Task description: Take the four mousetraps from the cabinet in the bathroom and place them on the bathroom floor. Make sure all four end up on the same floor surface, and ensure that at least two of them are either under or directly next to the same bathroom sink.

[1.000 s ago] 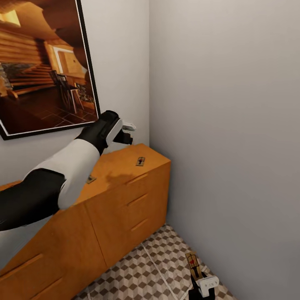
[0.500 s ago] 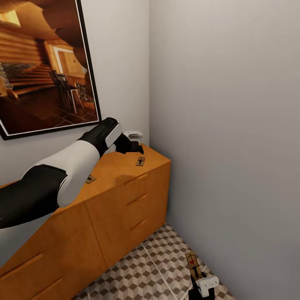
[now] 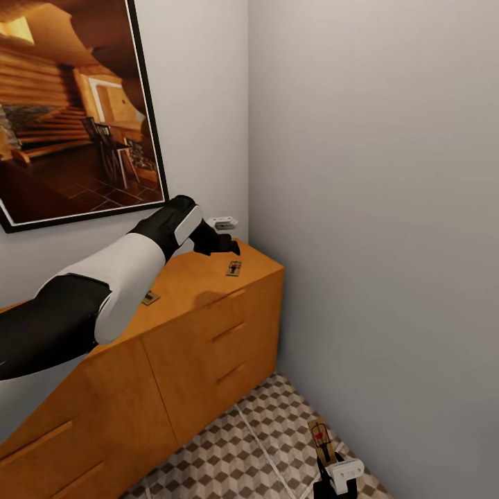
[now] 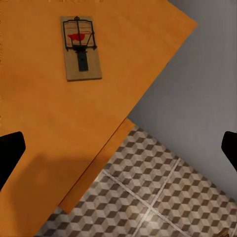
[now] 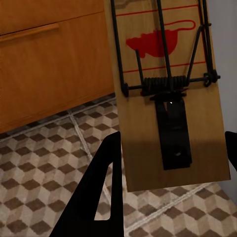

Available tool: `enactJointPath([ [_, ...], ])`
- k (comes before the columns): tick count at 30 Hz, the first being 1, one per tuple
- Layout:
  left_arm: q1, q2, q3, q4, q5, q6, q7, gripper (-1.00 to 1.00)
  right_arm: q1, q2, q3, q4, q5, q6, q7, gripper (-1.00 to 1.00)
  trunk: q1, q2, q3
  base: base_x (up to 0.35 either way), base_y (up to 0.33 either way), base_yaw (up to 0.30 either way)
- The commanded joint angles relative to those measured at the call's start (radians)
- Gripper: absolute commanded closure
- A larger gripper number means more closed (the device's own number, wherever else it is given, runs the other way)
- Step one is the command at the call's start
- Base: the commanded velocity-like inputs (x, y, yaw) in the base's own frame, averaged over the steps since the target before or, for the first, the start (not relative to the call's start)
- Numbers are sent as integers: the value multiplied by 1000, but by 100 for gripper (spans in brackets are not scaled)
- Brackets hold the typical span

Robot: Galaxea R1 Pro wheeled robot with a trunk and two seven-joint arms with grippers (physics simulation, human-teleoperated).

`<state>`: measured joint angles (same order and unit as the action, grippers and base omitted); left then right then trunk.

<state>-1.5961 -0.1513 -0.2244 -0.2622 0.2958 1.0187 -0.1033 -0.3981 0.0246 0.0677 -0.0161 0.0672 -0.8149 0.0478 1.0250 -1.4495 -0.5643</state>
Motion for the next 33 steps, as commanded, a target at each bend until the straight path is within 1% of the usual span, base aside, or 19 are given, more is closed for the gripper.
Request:
enactJointPath([
  [1, -1, 1, -8, -2, 2, 1, -4, -100, -1, 0, 6, 1, -4, -3, 0, 100, 0, -1, -1, 0, 0, 0],
  [10, -1, 8, -9, -18, -4, -4, 6, -100, -1, 0, 6, 1, -4, -3, 0, 100, 0, -1, -1, 0, 0, 0],
  [12, -1, 9, -9, -20, -5, -4, 34, -100, -1, 0, 6, 1, -4, -3, 0, 100, 0, -1, -1, 0, 0, 0],
  [13, -1, 9, -9, -21, -5, -4, 69, -100, -1, 0, 6, 1, -4, -3, 0, 100, 0, -1, -1, 0, 0, 0],
  [14, -1, 10, -9, -21, -5, -4, 90, -100, -1, 0, 6, 1, -4, -3, 0, 100, 0, -1, -1, 0, 0, 0],
  [15, -1, 10, -8, -25, -5, -3, 135, -100, -1, 0, 6, 1, -4, -3, 0, 100, 0, -1, -1, 0, 0, 0],
  [17, -1, 9, -8, -36, -2, -1, 189, -100, -1, 0, 6, 1, -4, -3, 0, 100, 0, -1, -1, 0, 0, 0],
  [18, -1, 9, -9, -43, -1, 0, 211, -100, -1, 0, 6, 1, -4, -3, 0, 100, 0, -1, -1, 0, 0, 0],
  [20, -1, 8, -8, -49, -1, 1, 229, -100, -1, 0, 6, 1, -4, -3, 0, 100, 0, -1, -1, 0, 0, 0],
  [24, -1, 7, -7, -54, 0, 0, 245, -100, -1, 0, 6, 1, -4, -3, 0, 100, 0, -1, -1, 0, 0, 0],
  [33, -1, 7, -8, -56, 0, 2, 250, -100, -1, 0, 6, 1, -4, -3, 0, 100, 0, -1, -1, 0, 0, 0],
])
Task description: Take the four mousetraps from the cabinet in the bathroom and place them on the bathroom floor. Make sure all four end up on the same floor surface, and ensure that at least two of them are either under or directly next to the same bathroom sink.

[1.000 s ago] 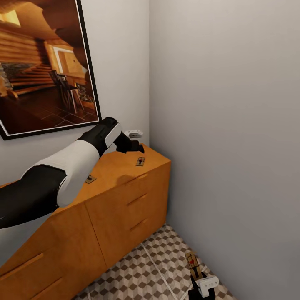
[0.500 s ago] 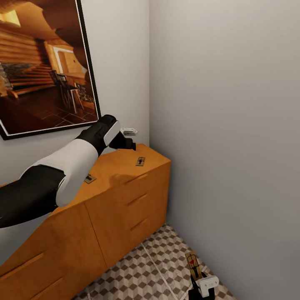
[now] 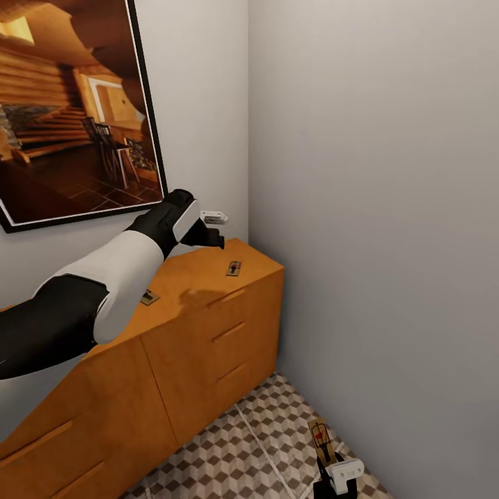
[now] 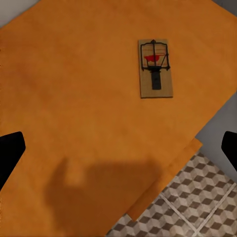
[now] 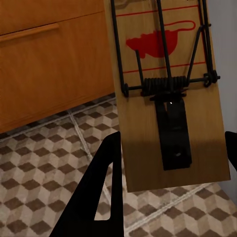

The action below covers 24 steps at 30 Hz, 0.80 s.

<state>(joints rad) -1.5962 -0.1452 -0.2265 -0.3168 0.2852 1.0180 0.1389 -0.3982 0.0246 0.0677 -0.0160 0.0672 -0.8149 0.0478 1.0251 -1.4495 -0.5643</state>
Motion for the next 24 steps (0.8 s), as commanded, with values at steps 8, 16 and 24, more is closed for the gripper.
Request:
enactJointPath([
  [8, -1, 0, -7, -2, 11, 3, 8, -100, -1, 0, 6, 1, -4, -3, 0, 100, 0, -1, -1, 0, 0, 0],
  [16, -1, -1, -7, -9, 11, 2, 7, -100, -1, 0, 6, 1, -4, -3, 0, 100, 0, -1, -4, 0, 0, 0],
  [24, -1, -1, -10, -40, 11, 2, 8, -100, -1, 0, 6, 1, -4, -3, 0, 100, 0, -1, -11, 0, 0, 0],
])
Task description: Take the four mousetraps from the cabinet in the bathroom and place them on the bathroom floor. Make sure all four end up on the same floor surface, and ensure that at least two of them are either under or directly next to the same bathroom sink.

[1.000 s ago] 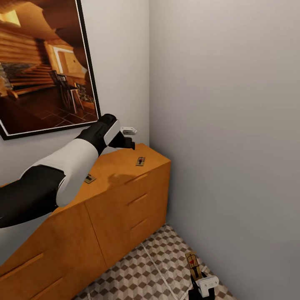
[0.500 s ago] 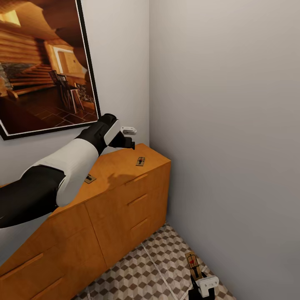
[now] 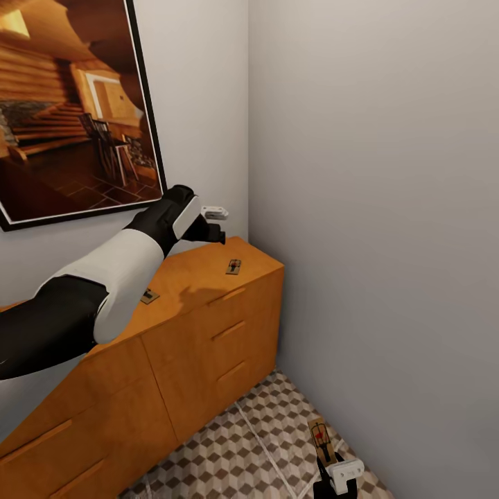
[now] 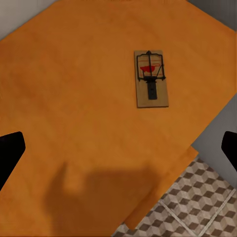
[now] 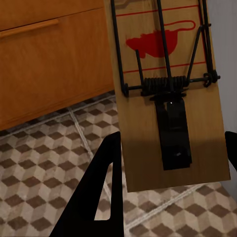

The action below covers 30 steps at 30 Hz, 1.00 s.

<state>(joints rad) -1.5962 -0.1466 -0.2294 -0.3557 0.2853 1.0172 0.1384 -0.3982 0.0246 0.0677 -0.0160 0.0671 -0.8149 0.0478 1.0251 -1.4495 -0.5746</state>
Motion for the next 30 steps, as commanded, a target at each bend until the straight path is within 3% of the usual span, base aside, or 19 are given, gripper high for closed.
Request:
enactJointPath([
  [1, -1, 0, -7, -2, 11, 3, 8, -100, -1, 0, 6, 1, -4, -3, 0, 100, 0, -1, -2, 0, 0, 0],
  [30, -1, -16, -11, -1, 12, 5, 5, -100, -1, 0, 6, 1, -4, -3, 0, 100, 0, -1, -3, 0, 0, 0],
])
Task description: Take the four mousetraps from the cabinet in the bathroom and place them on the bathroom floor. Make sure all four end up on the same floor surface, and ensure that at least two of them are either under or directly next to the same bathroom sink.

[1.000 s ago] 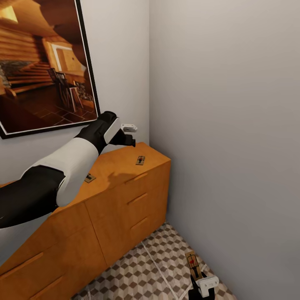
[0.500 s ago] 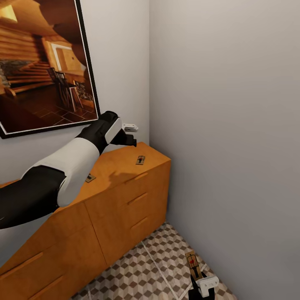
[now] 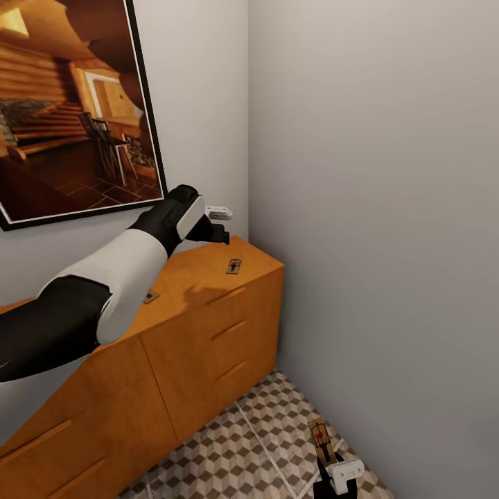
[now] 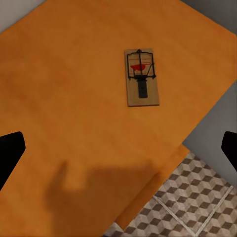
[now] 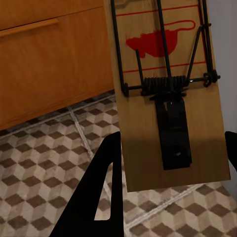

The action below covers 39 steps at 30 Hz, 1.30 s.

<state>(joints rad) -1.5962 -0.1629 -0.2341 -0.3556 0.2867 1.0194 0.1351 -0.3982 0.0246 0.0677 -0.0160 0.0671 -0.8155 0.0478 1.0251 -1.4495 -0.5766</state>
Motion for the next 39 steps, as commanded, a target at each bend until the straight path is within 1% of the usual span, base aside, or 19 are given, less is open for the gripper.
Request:
enactJointPath([
  [1, -1, 1, -7, -1, 11, 3, 8, -100, -1, 0, 6, 1, -4, -3, 0, 100, 0, -1, -1, 0, 0, 0],
  [9, -1, 1, -7, -1, 11, 3, 8, -100, -1, 0, 6, 1, -4, -4, 0, 100, 0, -1, -1, 0, 0, -11],
  [19, -1, 2, -7, -1, 11, 3, 8, -100, -1, 0, 6, 1, -4, -2, 0, 100, 0, -1, -1, 0, 0, -151],
  [39, -1, 3, -7, 1, 11, 2, 8, -100, -1, 0, 6, 1, -4, -2, 0, 100, 0, -1, -1, 0, 0, -5],
])
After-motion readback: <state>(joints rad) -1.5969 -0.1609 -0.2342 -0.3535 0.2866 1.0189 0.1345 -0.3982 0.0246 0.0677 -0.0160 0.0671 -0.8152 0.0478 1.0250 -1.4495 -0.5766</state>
